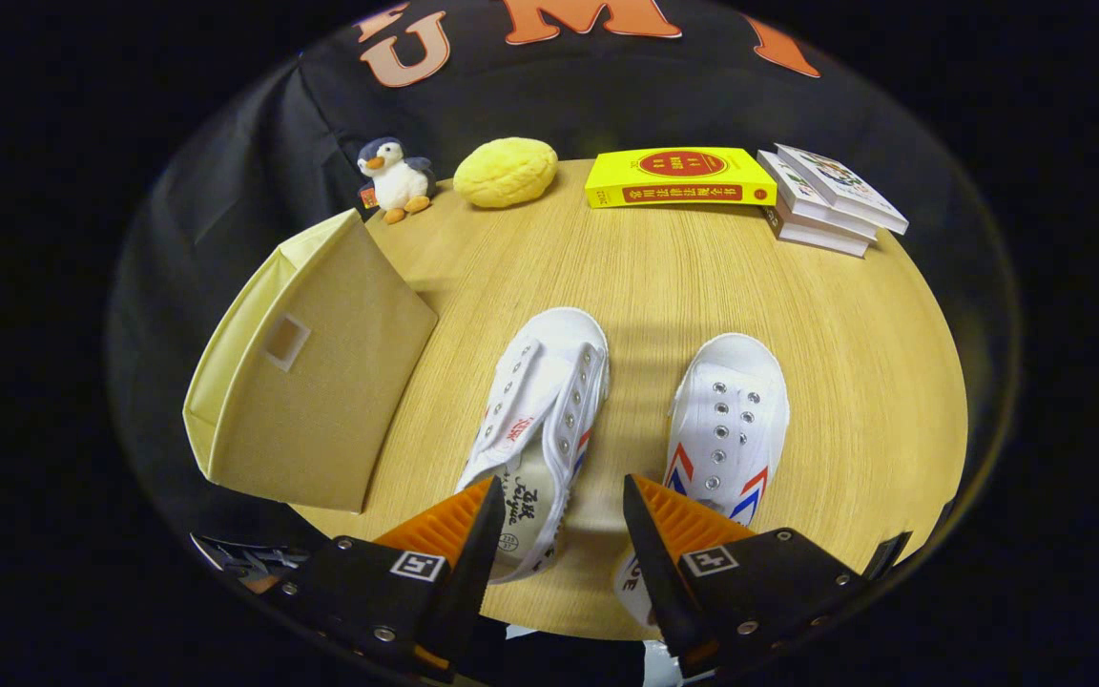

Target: Open the storage box then place both shoes into the box .Put the left shoe in first, then the right shoe, with the right side of both shoes facing outward in a uniform manner.

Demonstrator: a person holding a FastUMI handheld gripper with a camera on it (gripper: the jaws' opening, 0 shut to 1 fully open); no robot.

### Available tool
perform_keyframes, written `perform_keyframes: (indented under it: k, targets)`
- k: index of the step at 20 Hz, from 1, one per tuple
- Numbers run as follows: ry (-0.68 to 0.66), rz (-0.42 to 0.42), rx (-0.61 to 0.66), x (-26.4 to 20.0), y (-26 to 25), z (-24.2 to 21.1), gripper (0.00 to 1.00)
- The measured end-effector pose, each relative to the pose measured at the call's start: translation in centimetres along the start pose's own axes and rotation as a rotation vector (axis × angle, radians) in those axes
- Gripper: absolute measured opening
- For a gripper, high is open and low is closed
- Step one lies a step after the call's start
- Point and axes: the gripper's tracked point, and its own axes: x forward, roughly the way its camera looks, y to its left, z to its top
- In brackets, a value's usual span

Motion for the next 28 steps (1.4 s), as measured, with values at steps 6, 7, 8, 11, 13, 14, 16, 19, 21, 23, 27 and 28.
perform_keyframes:
  k: [6, 7, 8, 11, 13, 14, 16, 19, 21, 23, 27, 28]
  targets:
    - [-0.046, -0.075, -0.016, 3.5, -1.4, 0.9, 0.43]
    - [-0.078, -0.073, -0.010, 3.9, -1.3, 1.5, 0.37]
    - [-0.121, -0.074, -0.005, 4.3, -1.0, 2.2, 0.33]
    - [-0.171, -0.147, -0.024, 5.5, -1.7, 2.7, 0.21]
    - [-0.186, -0.182, -0.010, 6.3, -1.9, 2.7, 0.18]
    - [-0.186, -0.185, 0.005, 6.6, -1.8, 2.6, 0.17]
    - [-0.184, -0.179, 0.045, 6.7, -1.9, 2.6, 0.15]
    - [-0.159, -0.150, 0.129, 6.5, -1.8, 3.0, 0.05]
    - [-0.147, -0.163, 0.174, 5.8, -2.1, 3.3, 0.04]
    - [-0.149, -0.171, 0.181, 4.9, -1.8, 4.0, 0.04]
    - [-0.180, -0.135, 0.256, 1.6, 0.0, 6.8, 0.04]
    - [-0.193, -0.127, 0.267, 0.5, 0.7, 7.9, 0.04]
